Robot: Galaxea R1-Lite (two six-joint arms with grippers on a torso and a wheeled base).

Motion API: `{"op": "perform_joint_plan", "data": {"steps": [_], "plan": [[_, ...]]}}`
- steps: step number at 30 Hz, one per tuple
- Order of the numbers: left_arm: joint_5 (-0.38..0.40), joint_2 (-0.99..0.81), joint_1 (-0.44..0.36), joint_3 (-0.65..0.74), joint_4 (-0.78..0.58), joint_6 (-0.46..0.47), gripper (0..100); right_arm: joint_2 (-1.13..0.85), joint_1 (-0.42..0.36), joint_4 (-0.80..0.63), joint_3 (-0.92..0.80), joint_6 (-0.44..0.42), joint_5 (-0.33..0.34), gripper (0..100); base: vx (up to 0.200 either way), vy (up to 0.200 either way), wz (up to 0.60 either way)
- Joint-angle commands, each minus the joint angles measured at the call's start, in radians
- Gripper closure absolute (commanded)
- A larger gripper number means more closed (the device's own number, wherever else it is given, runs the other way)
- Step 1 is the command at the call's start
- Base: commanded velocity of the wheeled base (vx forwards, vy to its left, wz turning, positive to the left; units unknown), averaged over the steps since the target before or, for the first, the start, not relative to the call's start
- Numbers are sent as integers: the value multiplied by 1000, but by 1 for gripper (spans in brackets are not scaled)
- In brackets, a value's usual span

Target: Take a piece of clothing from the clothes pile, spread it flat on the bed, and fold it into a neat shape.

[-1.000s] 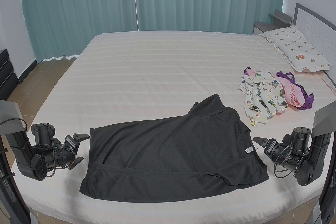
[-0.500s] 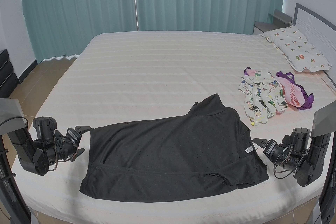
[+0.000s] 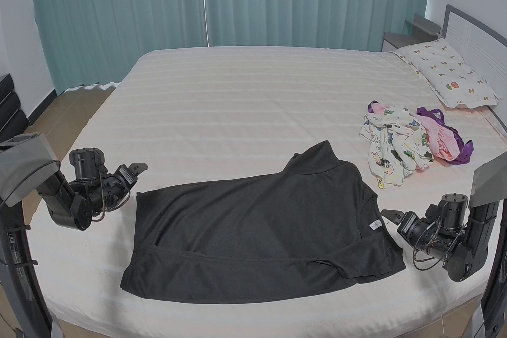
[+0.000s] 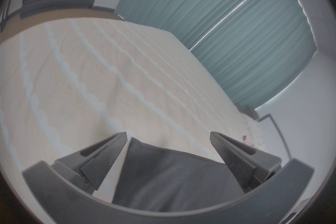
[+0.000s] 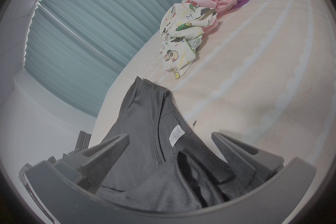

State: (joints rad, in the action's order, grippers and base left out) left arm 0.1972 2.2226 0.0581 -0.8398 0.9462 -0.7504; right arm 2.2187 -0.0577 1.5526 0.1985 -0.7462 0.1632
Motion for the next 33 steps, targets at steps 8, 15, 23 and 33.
{"op": "perform_joint_plan", "data": {"steps": [8,15,23,33], "plan": [[-73,120,-21,-53,-20,97,0,6,-11,12,-2,5,-4,0,0,0,0],[-76,120,-53,-50,-20,95,0,9,-13,12,-2,5,-4,0,0,0,0],[-76,151,-52,-96,-26,97,0,7,-18,12,2,5,-2,0,0,0,0],[-99,149,-18,-107,-21,89,100,1,-44,11,110,10,-5,0,0,0,0]]}}
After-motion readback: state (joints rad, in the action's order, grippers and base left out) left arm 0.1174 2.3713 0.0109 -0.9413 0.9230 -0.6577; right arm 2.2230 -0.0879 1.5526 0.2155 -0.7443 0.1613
